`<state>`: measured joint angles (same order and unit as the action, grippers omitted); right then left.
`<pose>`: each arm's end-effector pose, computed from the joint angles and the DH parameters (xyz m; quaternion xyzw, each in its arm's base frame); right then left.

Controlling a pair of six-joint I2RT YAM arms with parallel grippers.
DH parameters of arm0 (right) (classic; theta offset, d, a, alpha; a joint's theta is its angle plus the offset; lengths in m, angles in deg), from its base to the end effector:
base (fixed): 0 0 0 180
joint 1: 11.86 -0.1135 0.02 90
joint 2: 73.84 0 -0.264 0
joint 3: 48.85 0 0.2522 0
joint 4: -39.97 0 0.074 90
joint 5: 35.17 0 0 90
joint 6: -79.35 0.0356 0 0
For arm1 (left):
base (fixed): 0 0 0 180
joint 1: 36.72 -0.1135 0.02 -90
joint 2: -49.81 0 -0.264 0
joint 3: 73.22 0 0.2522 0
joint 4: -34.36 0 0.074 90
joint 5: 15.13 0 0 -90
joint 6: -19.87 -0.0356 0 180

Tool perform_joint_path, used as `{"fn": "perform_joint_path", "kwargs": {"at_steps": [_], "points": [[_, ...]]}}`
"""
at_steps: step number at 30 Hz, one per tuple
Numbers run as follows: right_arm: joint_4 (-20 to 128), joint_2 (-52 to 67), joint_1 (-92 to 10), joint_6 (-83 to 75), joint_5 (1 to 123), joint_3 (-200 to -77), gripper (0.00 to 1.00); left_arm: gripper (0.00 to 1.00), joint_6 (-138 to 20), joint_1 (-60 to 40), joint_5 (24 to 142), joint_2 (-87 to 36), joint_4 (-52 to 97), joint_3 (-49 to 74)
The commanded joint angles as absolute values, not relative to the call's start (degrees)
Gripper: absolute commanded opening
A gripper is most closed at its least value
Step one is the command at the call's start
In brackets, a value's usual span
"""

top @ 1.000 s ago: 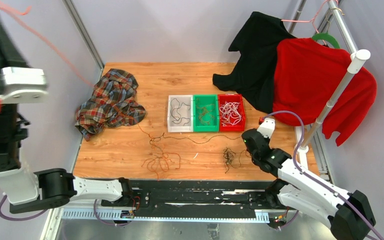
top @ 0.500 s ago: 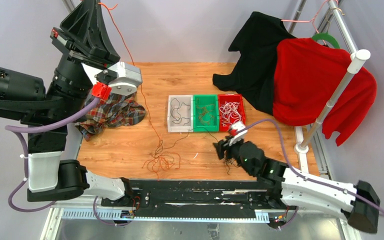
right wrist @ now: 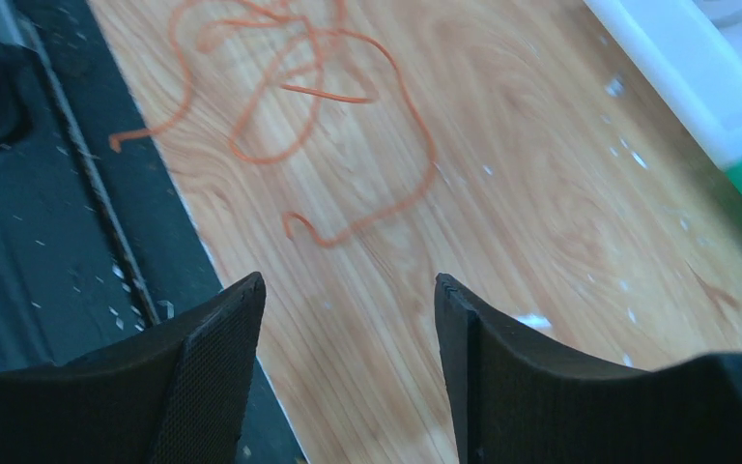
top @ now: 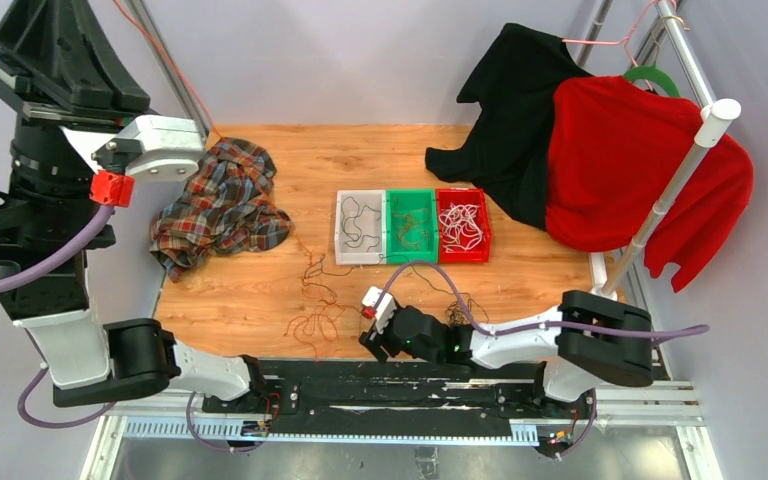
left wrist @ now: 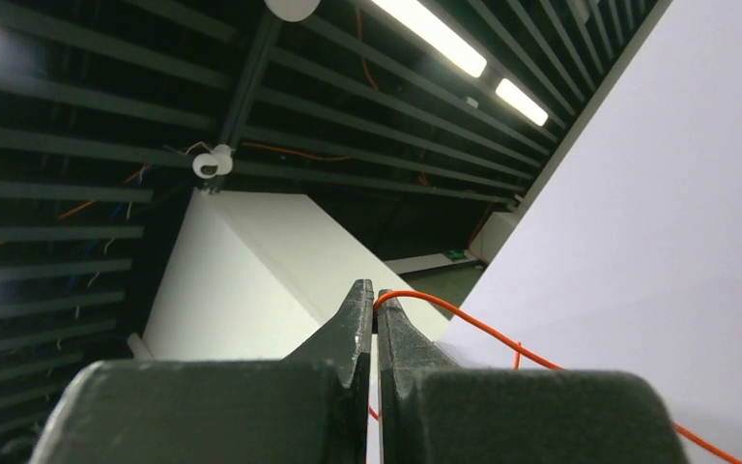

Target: Untangle the cables

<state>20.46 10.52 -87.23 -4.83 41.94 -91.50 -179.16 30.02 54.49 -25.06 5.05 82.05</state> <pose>0.0792 0.2718 0.1673 -0.4190 0.7132 0.2899 0.4815 0.0353 -0.0508 0.7006 0.3214 0.1788 0.3897 0.8443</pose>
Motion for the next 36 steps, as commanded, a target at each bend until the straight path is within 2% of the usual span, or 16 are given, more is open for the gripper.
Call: {"fn": "perform_joint_path", "kwargs": {"at_steps": [1,7,13,19,21,22,30,36], "points": [[11.4,14.7,-89.2,-7.5,47.9,-95.7,0.65,0.01,-182.8,30.4,53.7,-24.8,6.0,83.0],[10.9,22.1,-89.4,-9.1,50.1,-99.5,0.64,0.01,-183.4,30.4,52.7,-23.5,5.9,81.7],[9.6,27.2,-89.3,-10.1,46.1,-100.0,0.56,0.01,-184.4,30.4,52.8,-23.3,5.7,81.6],[5.2,28.1,-88.8,-8.9,42.9,-97.8,0.13,0.01,-184.2,30.5,52.3,-22.7,5.7,80.5],[2.7,25.4,-88.7,-8.8,41.8,-95.7,0.03,0.00,-184.3,30.4,52.0,-22.2,6.0,79.7],[2.7,23.4,-88.6,-8.7,40.7,-94.8,0.01,0.00,-184.2,30.5,52.0,-21.9,6.1,79.2],[14.2,-0.8,-86.0,-8.4,38.3,-87.7,0.01,0.01,-185.3,30.4,51.9,-20.0,7.0,74.4],[32.1,-23.0,-82.4,-9.7,41.0,-91.5,0.01,0.01,-183.4,30.5,50.8,-19.5,6.4,72.5]]}}
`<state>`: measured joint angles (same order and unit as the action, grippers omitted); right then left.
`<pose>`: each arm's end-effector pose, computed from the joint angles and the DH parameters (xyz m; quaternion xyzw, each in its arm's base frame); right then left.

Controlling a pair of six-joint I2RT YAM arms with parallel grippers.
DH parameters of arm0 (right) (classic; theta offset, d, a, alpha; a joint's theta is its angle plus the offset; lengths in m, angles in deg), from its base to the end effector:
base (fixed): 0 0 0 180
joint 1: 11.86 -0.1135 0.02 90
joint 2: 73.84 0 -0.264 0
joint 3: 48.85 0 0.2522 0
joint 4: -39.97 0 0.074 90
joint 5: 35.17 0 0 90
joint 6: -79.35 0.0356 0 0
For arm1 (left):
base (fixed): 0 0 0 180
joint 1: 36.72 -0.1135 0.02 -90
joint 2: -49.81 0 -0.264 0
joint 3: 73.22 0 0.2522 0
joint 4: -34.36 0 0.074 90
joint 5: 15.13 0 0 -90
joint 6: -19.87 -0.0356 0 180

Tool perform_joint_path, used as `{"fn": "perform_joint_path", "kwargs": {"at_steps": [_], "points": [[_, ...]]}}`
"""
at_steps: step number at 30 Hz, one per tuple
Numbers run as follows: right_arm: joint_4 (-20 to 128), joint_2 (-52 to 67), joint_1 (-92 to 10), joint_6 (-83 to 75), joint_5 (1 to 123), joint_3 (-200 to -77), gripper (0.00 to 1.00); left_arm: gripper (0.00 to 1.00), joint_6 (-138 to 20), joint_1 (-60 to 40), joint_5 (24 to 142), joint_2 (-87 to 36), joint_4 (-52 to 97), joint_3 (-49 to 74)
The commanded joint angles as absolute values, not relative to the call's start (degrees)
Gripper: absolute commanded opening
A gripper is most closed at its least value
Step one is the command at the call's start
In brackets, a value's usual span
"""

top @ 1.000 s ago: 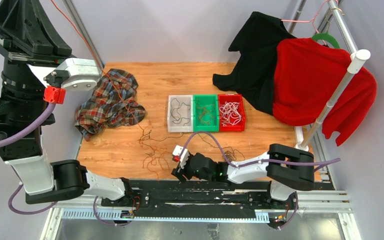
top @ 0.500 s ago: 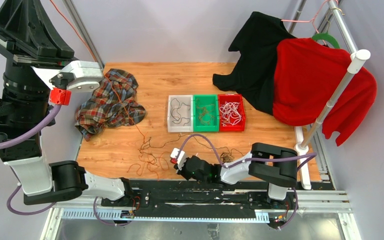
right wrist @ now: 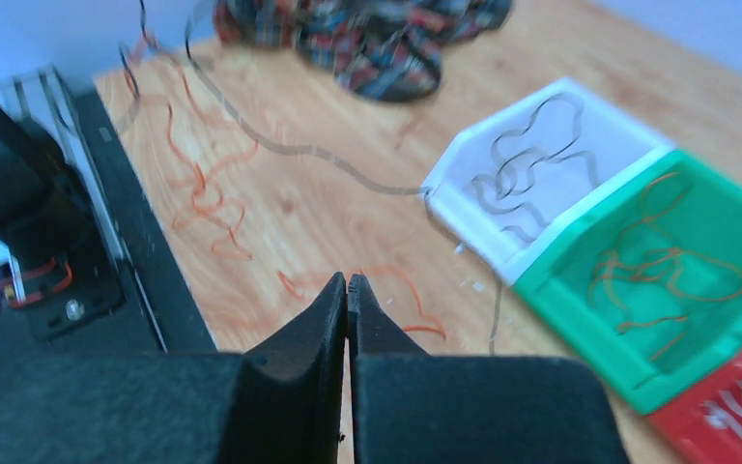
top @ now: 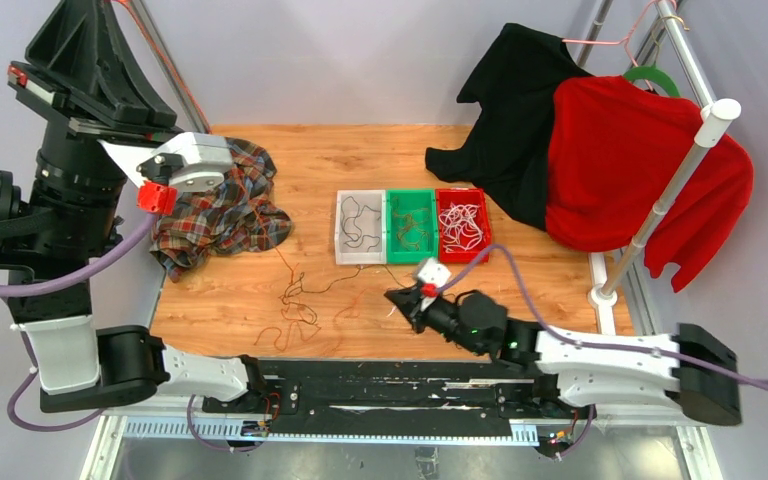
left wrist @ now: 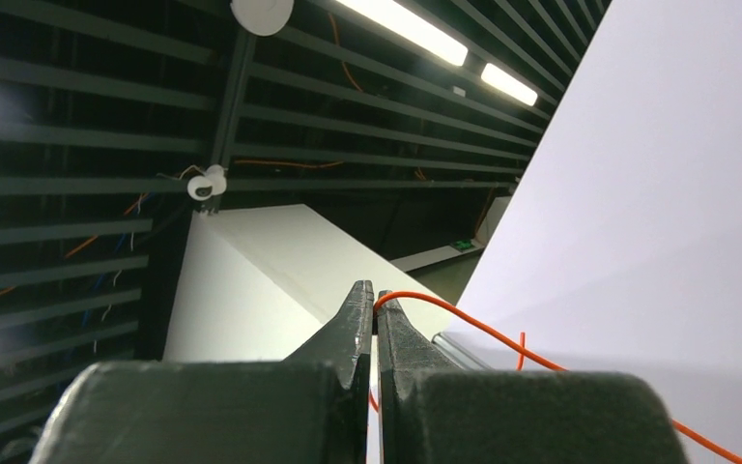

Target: Untangle the cables

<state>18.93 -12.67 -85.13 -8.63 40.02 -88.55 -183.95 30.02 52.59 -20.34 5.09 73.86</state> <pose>0.0766 0.2232 0.2517 -0.3362 0.6250 0.3542 0.6090 0.0359 -0.0493 0.6865 0.3552 0.1784 0.4294 0.8109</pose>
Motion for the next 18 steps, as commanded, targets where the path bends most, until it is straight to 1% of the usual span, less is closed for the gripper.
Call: {"fn": "perform_joint_path", "kwargs": {"at_steps": [1,4,8,13,18], "points": [[34.4,-25.9,-81.2,-10.0,41.5,-93.1,0.01,0.00,-183.1,30.5,50.8,-19.2,6.5,71.7],[39.6,-31.1,-76.6,-11.0,44.1,-98.7,0.01,0.01,-182.6,30.5,50.8,-18.5,7.4,70.1],[42.3,-30.9,-68.6,-11.5,47.9,-106.1,0.01,0.01,-182.3,30.5,51.1,-18.2,7.8,69.5],[41.3,-24.8,-57.4,-10.3,53.4,-114.0,0.01,0.01,-181.9,30.4,51.8,-17.3,8.3,68.2],[37.2,-15.5,-49.6,-8.2,58.5,-120.1,0.01,0.01,-181.3,30.5,52.0,-16.1,8.2,66.9]]}}
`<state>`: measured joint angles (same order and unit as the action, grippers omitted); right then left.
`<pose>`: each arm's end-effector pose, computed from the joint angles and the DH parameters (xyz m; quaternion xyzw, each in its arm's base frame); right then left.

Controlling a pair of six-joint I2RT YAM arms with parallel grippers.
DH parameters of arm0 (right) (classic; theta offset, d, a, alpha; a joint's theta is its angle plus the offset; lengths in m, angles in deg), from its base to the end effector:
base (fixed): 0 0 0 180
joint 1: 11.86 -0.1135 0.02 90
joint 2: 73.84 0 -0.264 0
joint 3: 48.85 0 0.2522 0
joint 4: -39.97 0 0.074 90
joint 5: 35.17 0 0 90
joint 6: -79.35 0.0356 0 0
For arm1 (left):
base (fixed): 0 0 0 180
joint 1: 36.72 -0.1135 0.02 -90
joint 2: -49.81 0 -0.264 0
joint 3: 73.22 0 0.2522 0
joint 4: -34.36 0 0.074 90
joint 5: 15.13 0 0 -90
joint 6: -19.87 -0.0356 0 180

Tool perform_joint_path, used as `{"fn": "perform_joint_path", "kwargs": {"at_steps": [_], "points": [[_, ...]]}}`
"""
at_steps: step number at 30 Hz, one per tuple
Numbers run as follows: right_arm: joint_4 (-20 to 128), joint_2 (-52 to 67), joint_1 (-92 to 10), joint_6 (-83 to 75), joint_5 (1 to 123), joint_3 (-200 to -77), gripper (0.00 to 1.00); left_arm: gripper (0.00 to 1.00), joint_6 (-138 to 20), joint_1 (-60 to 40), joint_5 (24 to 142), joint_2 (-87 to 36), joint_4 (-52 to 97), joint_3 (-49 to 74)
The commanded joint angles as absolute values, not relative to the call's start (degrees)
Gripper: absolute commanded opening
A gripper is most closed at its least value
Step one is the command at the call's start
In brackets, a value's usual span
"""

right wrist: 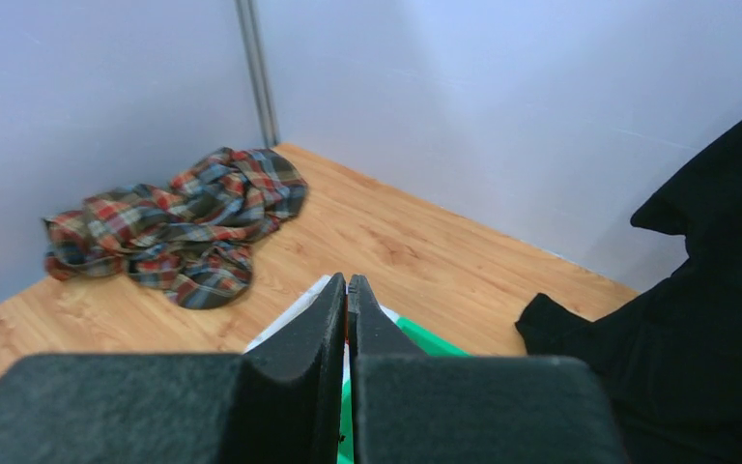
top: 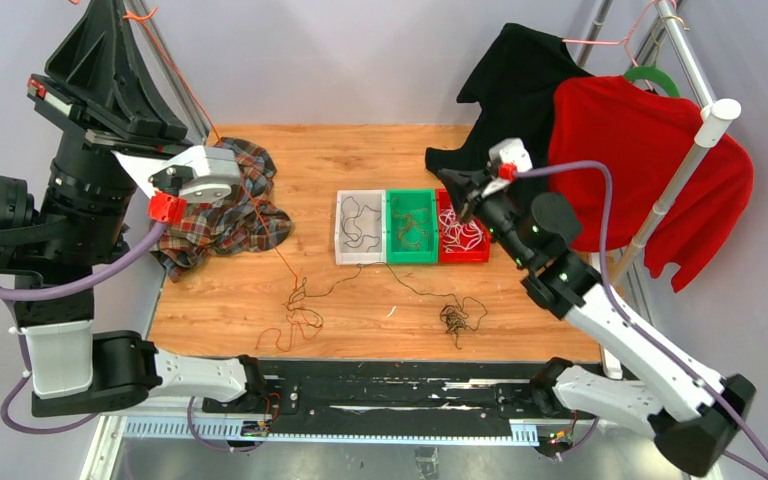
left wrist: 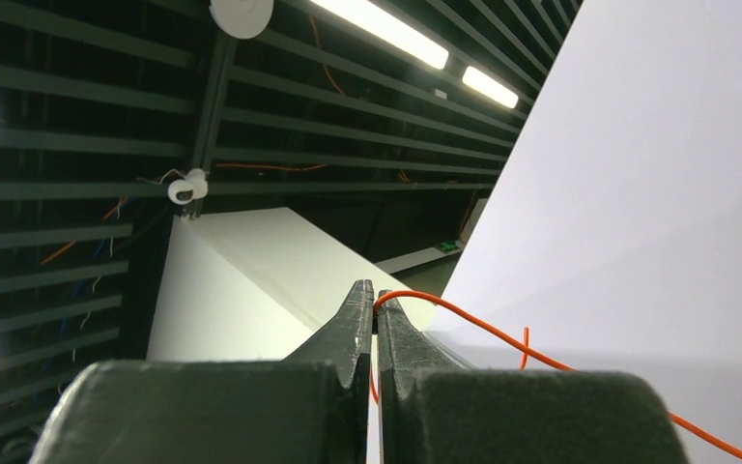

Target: Untangle the cables

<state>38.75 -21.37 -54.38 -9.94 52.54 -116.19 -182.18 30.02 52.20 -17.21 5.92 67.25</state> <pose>0.1544 0.1397 0.4179 -0.1996 0.5672 0.2831 0.7472 0.0380 -0.0537 0.6739 0.3732 0.1855 0.4183 0.8070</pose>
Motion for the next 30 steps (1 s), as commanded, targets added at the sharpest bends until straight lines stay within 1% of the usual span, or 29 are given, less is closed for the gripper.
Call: {"fn": "perform_joint_path", "kwargs": {"at_steps": [1,7,15,24,30], "points": [[36.4,-13.7,-48.4,-7.7,59.2,-121.7,0.01,0.01,-180.9,30.5,51.9,-16.0,7.9,66.9],[34.0,-3.6,-46.2,-8.5,61.1,-129.0,0.01,0.01,-180.0,30.5,51.8,-15.2,7.6,65.8],[34.6,4.3,-46.0,-10.2,61.9,-134.1,0.01,0.01,-179.8,30.4,51.4,-13.9,7.4,65.5],[35.3,7.6,-46.0,-10.5,61.0,-129.7,0.01,0.01,-179.0,30.4,51.7,-13.1,7.2,64.7],[36.0,12.8,-46.0,-7.5,64.0,-126.8,0.01,0.01,-178.5,30.5,52.0,-13.1,7.6,64.1]]}}
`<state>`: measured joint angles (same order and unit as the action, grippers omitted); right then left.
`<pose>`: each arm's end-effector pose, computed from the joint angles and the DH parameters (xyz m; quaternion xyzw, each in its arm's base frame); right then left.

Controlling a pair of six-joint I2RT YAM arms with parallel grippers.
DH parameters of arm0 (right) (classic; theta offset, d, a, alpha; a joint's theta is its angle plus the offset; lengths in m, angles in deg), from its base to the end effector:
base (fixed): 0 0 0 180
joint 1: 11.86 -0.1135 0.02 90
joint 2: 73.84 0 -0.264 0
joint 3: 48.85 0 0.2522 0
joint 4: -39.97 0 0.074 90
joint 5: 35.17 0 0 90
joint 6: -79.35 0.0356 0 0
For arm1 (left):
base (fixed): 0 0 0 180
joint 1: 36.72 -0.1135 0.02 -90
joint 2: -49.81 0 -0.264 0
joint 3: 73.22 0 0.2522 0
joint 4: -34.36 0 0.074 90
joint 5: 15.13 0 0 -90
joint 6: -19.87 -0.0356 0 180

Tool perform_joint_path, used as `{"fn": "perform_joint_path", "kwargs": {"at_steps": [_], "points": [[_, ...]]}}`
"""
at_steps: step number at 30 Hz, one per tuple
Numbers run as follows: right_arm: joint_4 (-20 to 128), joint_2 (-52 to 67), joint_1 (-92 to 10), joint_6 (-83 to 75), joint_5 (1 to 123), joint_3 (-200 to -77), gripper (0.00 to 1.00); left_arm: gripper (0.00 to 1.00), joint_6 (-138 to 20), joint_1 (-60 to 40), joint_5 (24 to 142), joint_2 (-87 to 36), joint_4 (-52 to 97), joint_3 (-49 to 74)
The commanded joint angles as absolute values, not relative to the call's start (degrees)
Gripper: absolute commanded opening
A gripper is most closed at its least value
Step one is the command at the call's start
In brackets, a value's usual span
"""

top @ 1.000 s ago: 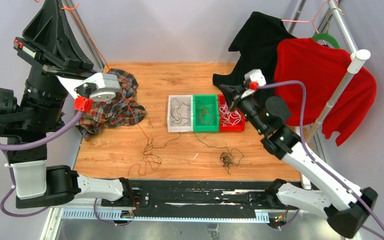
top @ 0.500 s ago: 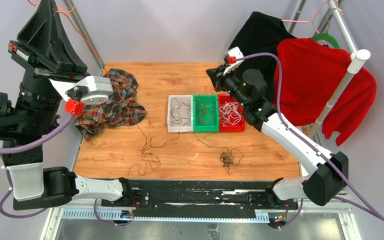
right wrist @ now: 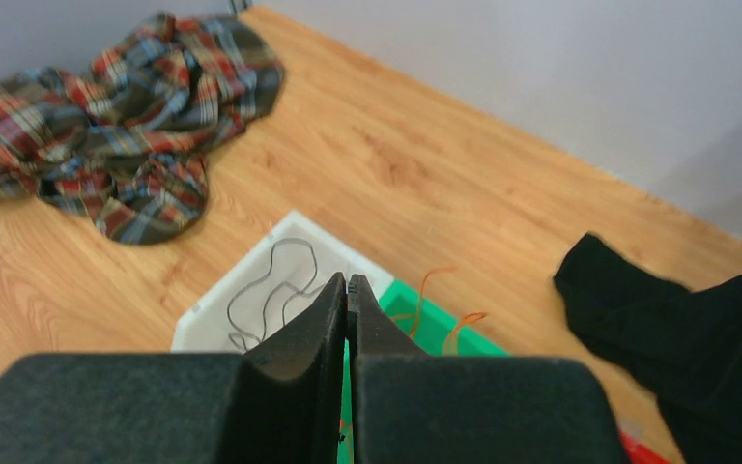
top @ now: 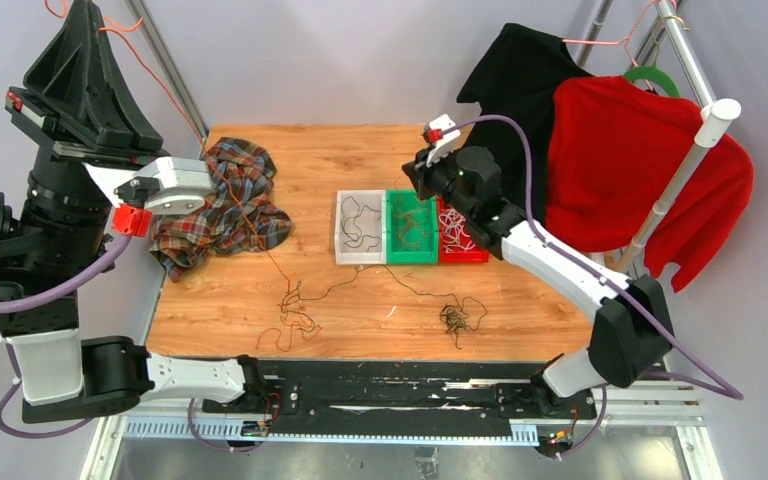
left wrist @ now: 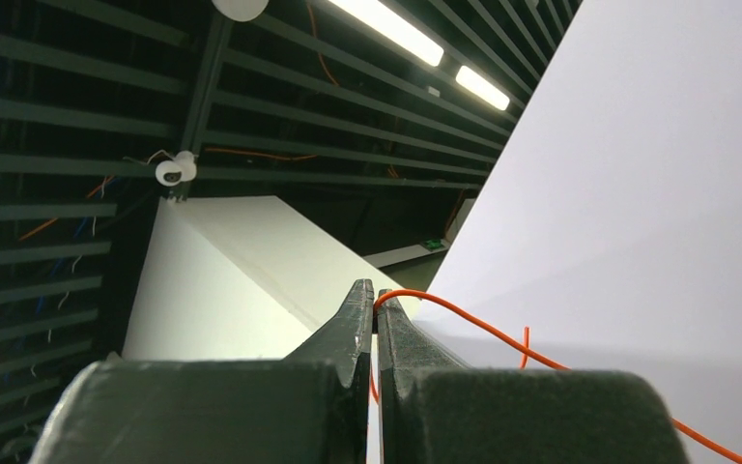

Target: Untangle the cables

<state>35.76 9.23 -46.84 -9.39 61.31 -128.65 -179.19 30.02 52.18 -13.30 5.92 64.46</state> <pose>0.2839 0.2035 0.3630 -0.2416 0.6584 0.2590 0.6641 0.0291 -0.0329 0.6691 0.3593 0.1958 0.3968 0.8216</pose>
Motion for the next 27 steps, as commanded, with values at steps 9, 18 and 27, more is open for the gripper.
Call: {"fn": "perform_joint_path", "kwargs": {"at_steps": [9,18,27], "points": [[40.0,26.2,-46.4,-4.7,69.0,-130.3,0.03,0.01,-178.5,30.5,51.9,-13.8,7.9,64.3],[36.9,19.5,-48.9,-9.5,59.2,-125.0,0.56,0.01,-178.9,30.4,51.8,-14.3,7.9,64.4],[38.4,11.5,-50.5,-13.0,55.5,-123.8,0.65,0.01,-178.5,30.5,51.6,-14.6,7.8,64.0]]}}
